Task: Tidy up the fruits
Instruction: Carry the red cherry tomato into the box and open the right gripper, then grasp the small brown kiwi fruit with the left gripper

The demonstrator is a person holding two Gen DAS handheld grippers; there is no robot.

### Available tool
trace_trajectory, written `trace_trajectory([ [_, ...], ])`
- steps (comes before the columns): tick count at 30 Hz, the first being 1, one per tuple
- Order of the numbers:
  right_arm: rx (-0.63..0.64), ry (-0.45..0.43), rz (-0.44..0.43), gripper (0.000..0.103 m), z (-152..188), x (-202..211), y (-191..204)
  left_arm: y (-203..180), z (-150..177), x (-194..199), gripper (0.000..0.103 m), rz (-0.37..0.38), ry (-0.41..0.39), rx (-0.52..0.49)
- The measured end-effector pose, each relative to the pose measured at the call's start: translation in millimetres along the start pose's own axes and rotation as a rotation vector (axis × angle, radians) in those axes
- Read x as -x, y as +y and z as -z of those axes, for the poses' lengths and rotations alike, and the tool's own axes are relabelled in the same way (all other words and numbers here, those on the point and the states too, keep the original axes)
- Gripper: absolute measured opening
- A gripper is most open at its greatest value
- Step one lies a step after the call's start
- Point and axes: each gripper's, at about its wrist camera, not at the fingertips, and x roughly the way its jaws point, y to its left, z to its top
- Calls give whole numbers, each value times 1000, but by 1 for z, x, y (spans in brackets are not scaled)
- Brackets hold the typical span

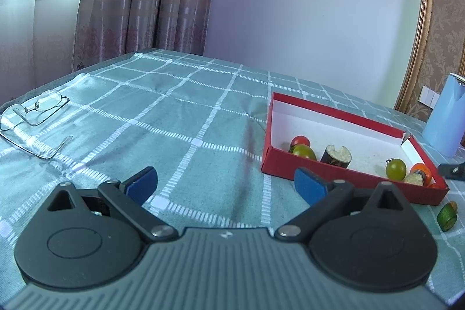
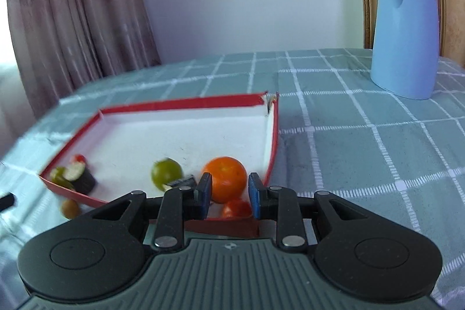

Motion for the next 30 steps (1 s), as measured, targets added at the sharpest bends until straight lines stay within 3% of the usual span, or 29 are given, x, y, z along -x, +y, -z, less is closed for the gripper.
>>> trace_trajectory([
  [3, -12, -54, 0, 27, 1, 25, -11, 1, 0, 0, 100, -3, -6, 2],
  [8, 24, -59, 51, 27, 25, 50, -24, 0, 0, 1, 99, -9, -6, -4],
  [12, -23, -65, 63, 27, 44, 54, -39, -9, 0, 2, 99, -20, -9, -51],
  [17, -92, -21, 23, 27, 59, 44, -52, -44, 2, 5, 99, 8, -9, -173],
  [22, -122, -40, -20, 27, 62, 49, -55, -82, 5, 0, 99, 35, 1, -241],
  [30, -161, -69, -84, 27, 64, 55, -63, -124, 7, -26, 99, -16, 36, -343],
])
